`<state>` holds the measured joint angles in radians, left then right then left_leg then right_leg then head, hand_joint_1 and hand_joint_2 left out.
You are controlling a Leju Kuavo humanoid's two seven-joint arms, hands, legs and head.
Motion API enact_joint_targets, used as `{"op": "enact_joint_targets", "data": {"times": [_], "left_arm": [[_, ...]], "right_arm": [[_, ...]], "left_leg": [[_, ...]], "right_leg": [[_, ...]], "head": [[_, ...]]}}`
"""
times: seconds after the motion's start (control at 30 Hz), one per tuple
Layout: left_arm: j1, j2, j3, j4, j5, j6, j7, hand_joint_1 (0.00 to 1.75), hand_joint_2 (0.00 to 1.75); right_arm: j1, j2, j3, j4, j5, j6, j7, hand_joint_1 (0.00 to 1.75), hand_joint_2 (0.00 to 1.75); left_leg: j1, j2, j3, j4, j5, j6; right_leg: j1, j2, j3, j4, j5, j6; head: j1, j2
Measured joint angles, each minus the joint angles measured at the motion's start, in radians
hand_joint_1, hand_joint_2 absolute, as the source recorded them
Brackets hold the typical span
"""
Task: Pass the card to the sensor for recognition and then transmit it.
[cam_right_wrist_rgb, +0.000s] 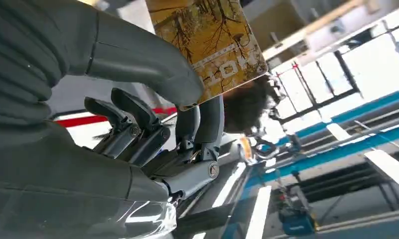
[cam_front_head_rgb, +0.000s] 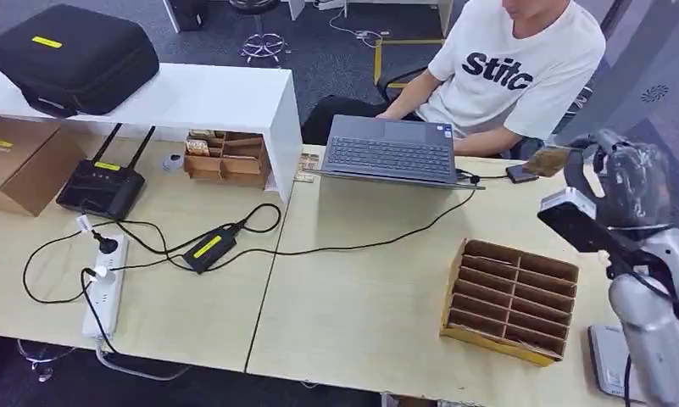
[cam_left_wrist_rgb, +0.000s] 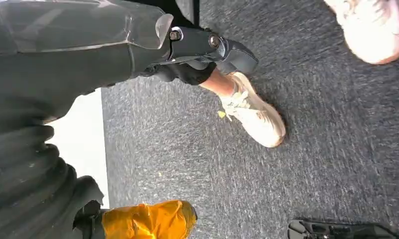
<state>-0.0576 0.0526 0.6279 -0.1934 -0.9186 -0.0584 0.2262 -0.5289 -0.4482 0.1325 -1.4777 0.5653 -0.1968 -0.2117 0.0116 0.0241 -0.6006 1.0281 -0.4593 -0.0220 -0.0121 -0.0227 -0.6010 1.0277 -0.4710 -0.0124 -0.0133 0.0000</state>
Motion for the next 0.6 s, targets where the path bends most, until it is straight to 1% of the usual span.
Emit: {"op": "enact_joint_targets", "data": {"times": [0.03, 0.1, 0.17, 0.27, 0.33, 0.37, 0.47, 0.6], "left_arm": [[-0.004, 0.0, 0.0, 0.0, -0.008, -0.002, -0.001, 0.0, 1.75], [-0.009, -0.001, 0.0, 0.0, -0.025, -0.007, -0.001, 0.0, 1.75], [-0.015, -0.002, -0.001, 0.0, -0.04, -0.013, 0.001, 0.0, 1.75], [-0.035, -0.005, -0.003, 0.0, -0.066, -0.023, 0.018, 0.0, 1.75], [-0.047, -0.007, -0.005, 0.0, -0.076, -0.027, 0.021, 0.0, 1.75], [-0.053, -0.01, -0.01, 0.0, -0.086, -0.033, 0.025, 0.0, 1.75], [-0.068, -0.015, -0.016, 0.0, -0.101, -0.038, 0.035, 0.0, 1.75], [-0.075, -0.02, -0.027, 0.0, -0.113, -0.043, 0.042, 0.0, 1.75]], "right_arm": [[-0.052, 0.016, 0.026, 0.02, -0.001, 0.015, 0.015, 1.75, 1.75], [-0.17, 0.066, 0.093, 0.087, 0.003, 0.06, 0.059, 1.75, 1.75], [-0.269, 0.11, 0.151, 0.153, 0.03, 0.086, 0.102, 1.75, 1.75], [-0.413, 0.199, 0.252, 0.289, 0.092, 0.097, 0.17, 1.75, 1.75], [-0.489, 0.244, 0.3, 0.364, 0.117, 0.095, 0.197, 1.75, 1.75], [-0.514, 0.289, 0.339, 0.432, 0.133, 0.093, 0.221, 1.75, 1.75], [-0.579, 0.365, 0.4, 0.562, 0.161, 0.087, 0.249, 1.75, 1.75], [-0.622, 0.435, 0.451, 0.692, 0.187, 0.074, 0.265, 1.75, 1.75]], "left_leg": [[0.0, 0.0, 0.0, 0.0, 0.001, 0.0], [0.0, 0.0, 0.0, 0.0, 0.002, -0.001], [0.0, 0.0, 0.0, 0.0, 0.003, -0.001], [0.001, 0.0, 0.0, 0.0, 0.004, -0.002], [0.001, -0.001, 0.0, 0.0, 0.005, -0.003], [0.001, -0.002, -0.001, 0.0, 0.005, -0.003], [0.001, -0.003, -0.001, 0.0, 0.005, -0.003], [0.001, -0.003, -0.001, 0.0, 0.005, -0.003]], "right_leg": [[0.0, 0.0, 0.0, 0.0, 0.0, 0.0], [0.0, 0.0, 0.0, 0.001, 0.001, -0.001], [0.0, 0.0, -0.001, 0.001, 0.001, -0.001], [0.0, 0.0, -0.002, 0.003, 0.001, -0.001], [0.001, -0.001, -0.002, 0.003, 0.001, -0.001], [0.001, -0.001, -0.002, 0.003, 0.001, -0.001], [0.002, -0.003, -0.002, 0.003, 0.001, -0.001], [0.002, -0.003, -0.002, 0.002, 0.001, -0.001]], "head": [[0.0, 0.0], [0.0, 0.0], [0.0, 0.0], [0.0, 0.0], [0.0, 0.0], [-0.001, 0.0], [0.0, 0.0], [0.0, 0.0]]}}
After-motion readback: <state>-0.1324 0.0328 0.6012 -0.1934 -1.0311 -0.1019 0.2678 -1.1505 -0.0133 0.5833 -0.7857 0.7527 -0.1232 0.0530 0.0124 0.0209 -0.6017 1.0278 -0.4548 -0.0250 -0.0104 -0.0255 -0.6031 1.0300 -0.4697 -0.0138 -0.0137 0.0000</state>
